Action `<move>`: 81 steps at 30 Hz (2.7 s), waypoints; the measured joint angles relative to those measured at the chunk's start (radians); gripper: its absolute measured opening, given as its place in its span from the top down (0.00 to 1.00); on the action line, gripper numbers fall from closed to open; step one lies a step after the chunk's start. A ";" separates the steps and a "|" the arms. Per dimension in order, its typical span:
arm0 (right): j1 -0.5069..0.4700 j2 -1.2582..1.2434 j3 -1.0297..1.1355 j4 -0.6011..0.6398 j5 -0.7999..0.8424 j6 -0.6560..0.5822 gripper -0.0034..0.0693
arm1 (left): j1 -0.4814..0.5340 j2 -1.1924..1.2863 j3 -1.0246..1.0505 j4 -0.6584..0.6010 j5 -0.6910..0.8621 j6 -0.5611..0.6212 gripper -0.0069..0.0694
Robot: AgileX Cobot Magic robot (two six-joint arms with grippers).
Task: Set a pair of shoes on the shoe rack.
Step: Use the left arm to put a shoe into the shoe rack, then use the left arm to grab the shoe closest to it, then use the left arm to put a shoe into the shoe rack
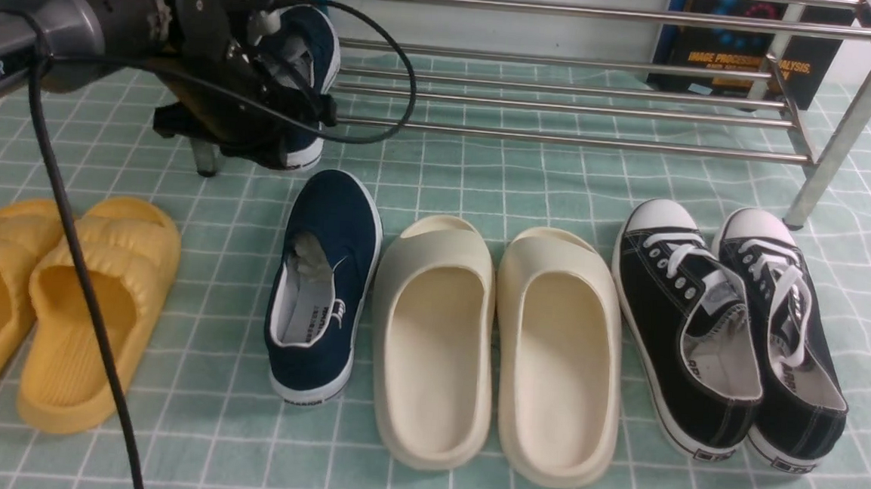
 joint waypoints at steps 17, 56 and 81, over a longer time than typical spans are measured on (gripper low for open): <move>0.000 0.000 0.000 0.000 0.000 0.000 0.61 | 0.019 0.080 -0.117 0.082 -0.012 -0.007 0.92; 0.000 0.000 0.000 0.000 0.000 0.000 0.61 | -0.207 -0.270 0.435 0.096 0.154 -0.162 0.43; 0.000 0.000 0.000 0.000 0.000 0.000 0.61 | -0.206 -0.237 0.226 0.128 0.127 -0.165 0.91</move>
